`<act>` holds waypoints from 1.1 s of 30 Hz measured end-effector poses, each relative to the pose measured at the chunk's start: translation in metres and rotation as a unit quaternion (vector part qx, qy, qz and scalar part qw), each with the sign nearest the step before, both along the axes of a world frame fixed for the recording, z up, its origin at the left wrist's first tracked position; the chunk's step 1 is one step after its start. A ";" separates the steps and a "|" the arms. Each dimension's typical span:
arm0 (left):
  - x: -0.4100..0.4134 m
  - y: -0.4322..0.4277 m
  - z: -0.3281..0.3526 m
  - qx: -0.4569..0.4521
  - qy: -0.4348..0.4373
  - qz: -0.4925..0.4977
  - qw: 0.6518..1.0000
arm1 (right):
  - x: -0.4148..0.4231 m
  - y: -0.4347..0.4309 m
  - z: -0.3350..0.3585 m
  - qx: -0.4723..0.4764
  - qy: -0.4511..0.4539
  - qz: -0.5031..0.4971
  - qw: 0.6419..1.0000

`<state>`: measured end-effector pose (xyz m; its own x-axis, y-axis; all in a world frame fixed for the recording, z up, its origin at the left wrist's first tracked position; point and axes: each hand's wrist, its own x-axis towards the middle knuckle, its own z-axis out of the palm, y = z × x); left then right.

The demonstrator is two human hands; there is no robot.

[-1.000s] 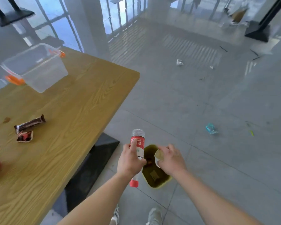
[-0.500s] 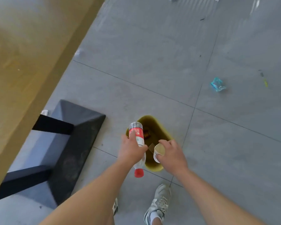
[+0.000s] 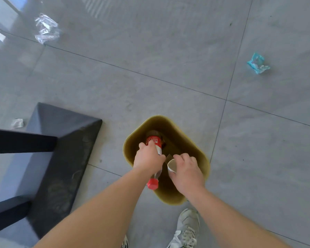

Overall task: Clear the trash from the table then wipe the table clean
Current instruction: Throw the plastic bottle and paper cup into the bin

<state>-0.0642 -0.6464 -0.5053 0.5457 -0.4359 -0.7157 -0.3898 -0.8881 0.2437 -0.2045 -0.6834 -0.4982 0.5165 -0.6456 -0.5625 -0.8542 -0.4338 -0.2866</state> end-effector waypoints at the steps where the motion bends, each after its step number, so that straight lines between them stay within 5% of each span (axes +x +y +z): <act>1: 0.000 -0.002 -0.007 -0.001 -0.006 0.001 1.000 | 0.000 -0.001 -0.007 -0.003 0.001 0.001 1.000; 17: -0.011 0.006 -0.060 -0.027 -0.044 -0.004 0.999 | 0.006 -0.009 -0.049 -0.041 0.003 0.017 0.999; 26: -0.004 0.020 -0.017 -0.088 -0.128 -0.189 0.970 | 0.002 -0.009 -0.025 -0.048 -0.007 0.013 0.999; 33: 0.002 0.028 0.020 -0.107 -0.158 -0.239 0.952 | 0.001 -0.010 0.006 -0.057 -0.005 0.017 0.998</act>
